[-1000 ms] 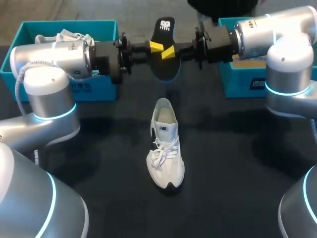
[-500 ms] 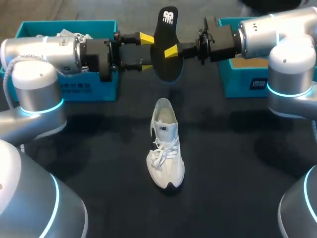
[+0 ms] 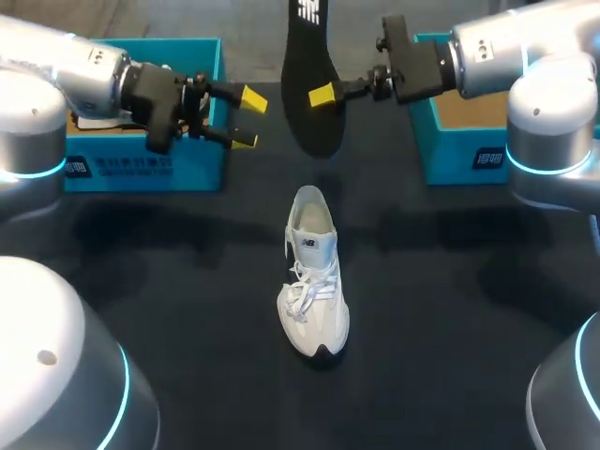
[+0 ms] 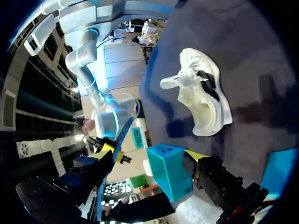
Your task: Take the shoe out of the shoebox, open the shoe tongue, remove and reinsert the insole, then place the shoe into the shoebox
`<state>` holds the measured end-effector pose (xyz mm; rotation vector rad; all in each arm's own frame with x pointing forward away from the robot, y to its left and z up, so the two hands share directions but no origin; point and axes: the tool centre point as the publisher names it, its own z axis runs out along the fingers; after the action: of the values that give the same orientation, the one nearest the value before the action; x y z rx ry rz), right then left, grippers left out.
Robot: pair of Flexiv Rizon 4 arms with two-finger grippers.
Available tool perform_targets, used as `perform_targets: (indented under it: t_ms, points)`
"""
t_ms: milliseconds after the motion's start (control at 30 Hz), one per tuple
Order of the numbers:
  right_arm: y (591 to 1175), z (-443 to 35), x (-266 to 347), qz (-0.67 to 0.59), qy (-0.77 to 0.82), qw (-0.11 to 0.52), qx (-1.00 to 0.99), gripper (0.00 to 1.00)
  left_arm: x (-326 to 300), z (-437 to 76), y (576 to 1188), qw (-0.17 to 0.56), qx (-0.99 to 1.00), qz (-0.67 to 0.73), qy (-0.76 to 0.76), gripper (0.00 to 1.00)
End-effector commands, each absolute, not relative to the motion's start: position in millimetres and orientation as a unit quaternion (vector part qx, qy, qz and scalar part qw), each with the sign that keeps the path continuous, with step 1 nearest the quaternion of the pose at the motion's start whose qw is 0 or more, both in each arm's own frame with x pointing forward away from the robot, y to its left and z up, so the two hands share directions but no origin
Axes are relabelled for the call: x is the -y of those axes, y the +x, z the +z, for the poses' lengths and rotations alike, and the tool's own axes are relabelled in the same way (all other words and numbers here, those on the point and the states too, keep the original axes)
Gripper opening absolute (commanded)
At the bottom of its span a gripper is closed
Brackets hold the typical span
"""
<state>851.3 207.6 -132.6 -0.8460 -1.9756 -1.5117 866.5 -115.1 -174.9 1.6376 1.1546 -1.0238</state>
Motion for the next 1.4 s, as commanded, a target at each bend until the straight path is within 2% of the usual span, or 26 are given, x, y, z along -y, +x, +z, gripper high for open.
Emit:
perform_targets:
  t_ms: [33,933,1267,1400]
  points:
    - [858,-130,-212,-0.557,-0.273,0.258,0.741,0.00,109,-177,867,0.401,-0.463,-0.407,0.678,1.00]
    - [858,-130,-212,-0.557,-0.273,0.258,0.741,0.00,108,-180,865,0.394,-0.459,-0.403,0.687,1.00]
    - [873,-152,-193,-0.578,-0.250,0.184,0.755,0.00,98,-188,848,0.233,-0.583,-0.499,0.598,1.00]
    - [872,-156,-193,-0.579,-0.246,0.162,0.761,0.00,91,-192,849,0.194,-0.633,-0.504,0.554,1.00]
